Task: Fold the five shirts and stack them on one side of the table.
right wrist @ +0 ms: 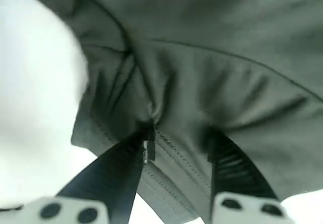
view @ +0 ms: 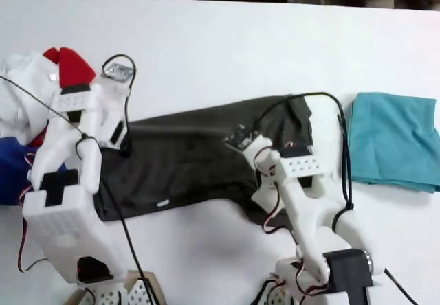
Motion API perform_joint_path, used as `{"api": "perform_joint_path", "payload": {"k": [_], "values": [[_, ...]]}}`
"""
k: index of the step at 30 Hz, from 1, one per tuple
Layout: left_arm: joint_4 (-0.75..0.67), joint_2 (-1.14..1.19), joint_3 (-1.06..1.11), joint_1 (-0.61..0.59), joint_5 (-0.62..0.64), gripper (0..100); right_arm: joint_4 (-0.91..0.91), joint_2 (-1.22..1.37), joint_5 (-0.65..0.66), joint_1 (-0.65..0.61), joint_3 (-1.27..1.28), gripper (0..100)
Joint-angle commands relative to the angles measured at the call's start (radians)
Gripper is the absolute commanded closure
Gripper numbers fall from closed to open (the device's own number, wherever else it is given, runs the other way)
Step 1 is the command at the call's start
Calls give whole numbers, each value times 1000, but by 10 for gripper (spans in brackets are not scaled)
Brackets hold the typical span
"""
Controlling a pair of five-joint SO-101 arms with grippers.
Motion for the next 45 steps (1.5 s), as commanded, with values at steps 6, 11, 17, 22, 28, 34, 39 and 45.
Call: {"api": "perform_joint_path", "payload": {"k": [6,11,17,22,28,34,39,45], "values": [[-29,43,-35,11,32,797,-1,-30,21,-170,32,818],[-29,44,-33,11,32,797,27,-74,29,-163,21,818],[-29,46,-33,11,32,797,183,-315,31,-170,-58,818],[-29,48,-33,11,32,797,283,-539,31,-165,-58,817],[-29,49,-33,12,32,797,260,-722,31,-162,92,818],[-29,49,-33,12,32,797,85,-785,104,-62,238,818],[-29,49,-33,12,32,797,-39,-783,187,-47,384,818],[-29,51,-33,12,32,797,-25,-783,187,-39,423,817]]}}
